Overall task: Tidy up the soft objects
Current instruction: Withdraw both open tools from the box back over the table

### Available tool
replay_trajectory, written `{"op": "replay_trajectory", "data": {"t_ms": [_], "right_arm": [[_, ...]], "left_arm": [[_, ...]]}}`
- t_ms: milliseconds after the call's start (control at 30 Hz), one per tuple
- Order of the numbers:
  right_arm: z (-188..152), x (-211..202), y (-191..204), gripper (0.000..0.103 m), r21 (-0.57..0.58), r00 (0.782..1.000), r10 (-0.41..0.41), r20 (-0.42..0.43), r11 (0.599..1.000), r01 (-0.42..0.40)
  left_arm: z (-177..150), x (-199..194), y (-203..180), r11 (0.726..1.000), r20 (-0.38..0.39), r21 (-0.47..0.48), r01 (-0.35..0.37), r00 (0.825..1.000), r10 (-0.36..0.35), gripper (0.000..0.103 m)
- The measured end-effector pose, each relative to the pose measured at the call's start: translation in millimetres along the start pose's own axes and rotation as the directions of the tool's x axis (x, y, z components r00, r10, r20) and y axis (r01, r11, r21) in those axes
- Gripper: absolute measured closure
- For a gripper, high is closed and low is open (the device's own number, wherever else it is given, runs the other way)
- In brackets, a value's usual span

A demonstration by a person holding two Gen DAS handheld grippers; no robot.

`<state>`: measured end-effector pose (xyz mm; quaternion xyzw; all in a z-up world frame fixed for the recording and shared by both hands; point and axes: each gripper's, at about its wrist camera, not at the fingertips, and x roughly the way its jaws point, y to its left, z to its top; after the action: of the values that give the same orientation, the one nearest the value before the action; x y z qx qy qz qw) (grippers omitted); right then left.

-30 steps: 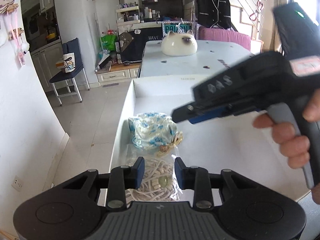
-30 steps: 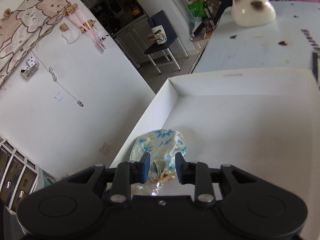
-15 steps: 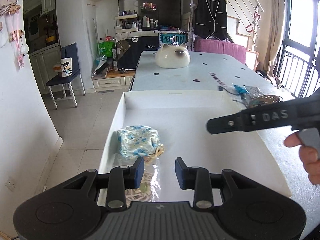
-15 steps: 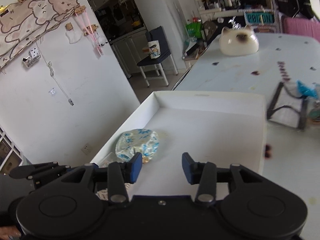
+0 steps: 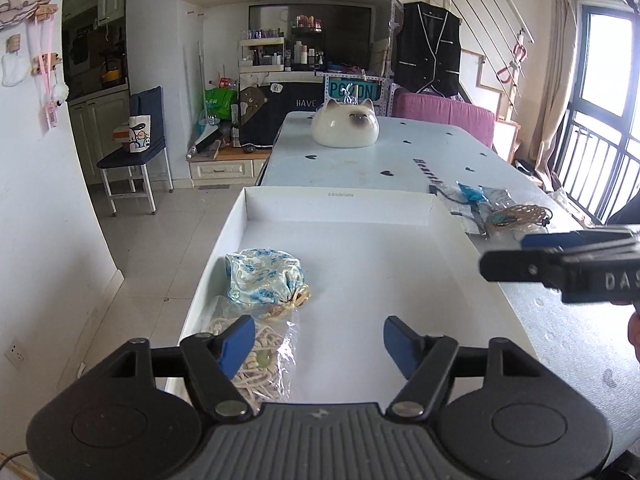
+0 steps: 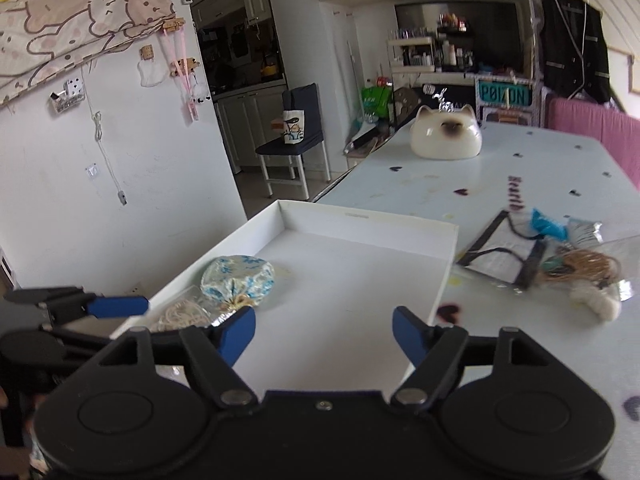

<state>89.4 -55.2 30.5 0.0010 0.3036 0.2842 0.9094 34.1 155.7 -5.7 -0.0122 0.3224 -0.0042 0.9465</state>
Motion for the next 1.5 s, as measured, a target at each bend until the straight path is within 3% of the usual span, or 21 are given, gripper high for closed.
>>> {"op": "replay_trajectory", "data": {"t_ms": [167,267,367,533,1000,1500], "right_arm": [[-10.6,-16.6,-5.4,0.017,-0.011,0.999,-0.039,0.026,0.999,0.039],[-17.8,-27.3,-9.3,0.006,-0.018,0.997,-0.06,0.049,0.998,0.061],[-24.5,-36.6,-12.6,0.001,-0.023,0.994,-0.08,0.07,0.996,0.082],[-32.0,-48.0,-18.6,0.0,-0.022,0.988,-0.122,0.098,0.992,0.124],[-44.9,-68.9,-52.0,0.0,0.022,0.969,-0.196,0.148,0.98,0.195],[-43.4,-89.1,-121.9,0.0,0.051,0.926,-0.336,0.171,0.942,0.332]], "left_arm": [[-3.2,-9.2,-2.1,1.0,0.018,-0.012,-0.006,1.0,0.007,0.022],[-5.7,-14.7,-4.8,1.0,0.034,-0.021,-0.017,0.999,0.017,0.016],[-7.9,-18.5,-7.3,0.999,0.045,-0.031,-0.016,0.999,0.017,0.01],[-13.8,-24.8,-17.0,0.999,0.079,-0.036,-0.016,0.997,0.019,0.0],[-10.3,-27.7,-43.8,0.999,0.124,-0.052,-0.015,0.992,0.022,0.0],[20.5,-1.4,-107.5,0.996,0.177,0.014,0.085,0.98,-0.086,0.0]]}}
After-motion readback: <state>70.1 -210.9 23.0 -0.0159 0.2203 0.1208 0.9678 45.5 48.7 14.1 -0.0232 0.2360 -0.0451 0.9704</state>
